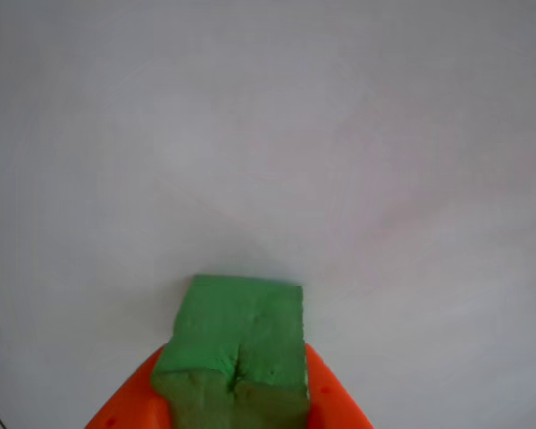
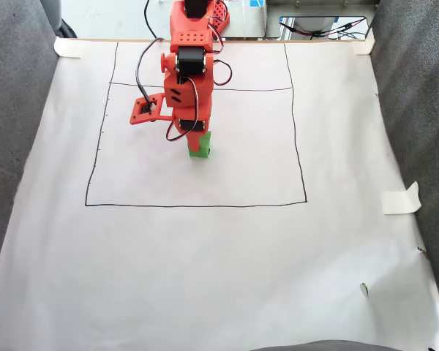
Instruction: Grasp the colored block, Place it on the black dot, and then return the arm to the default position.
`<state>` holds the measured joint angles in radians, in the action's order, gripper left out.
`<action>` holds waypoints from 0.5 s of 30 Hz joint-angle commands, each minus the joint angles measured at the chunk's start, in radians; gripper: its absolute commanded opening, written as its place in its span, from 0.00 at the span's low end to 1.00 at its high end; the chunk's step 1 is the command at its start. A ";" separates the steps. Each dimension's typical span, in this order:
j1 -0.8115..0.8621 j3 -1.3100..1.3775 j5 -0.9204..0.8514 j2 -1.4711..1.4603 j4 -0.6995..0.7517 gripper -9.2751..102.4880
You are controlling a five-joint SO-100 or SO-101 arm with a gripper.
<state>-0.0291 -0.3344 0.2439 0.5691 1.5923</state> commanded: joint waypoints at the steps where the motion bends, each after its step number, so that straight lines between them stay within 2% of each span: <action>1: -0.008 0.002 -0.009 0.021 -0.005 0.26; 15: -0.009 -0.011 -0.012 0.032 0.005 0.45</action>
<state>-0.0322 -0.3421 0.2439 0.5691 1.5923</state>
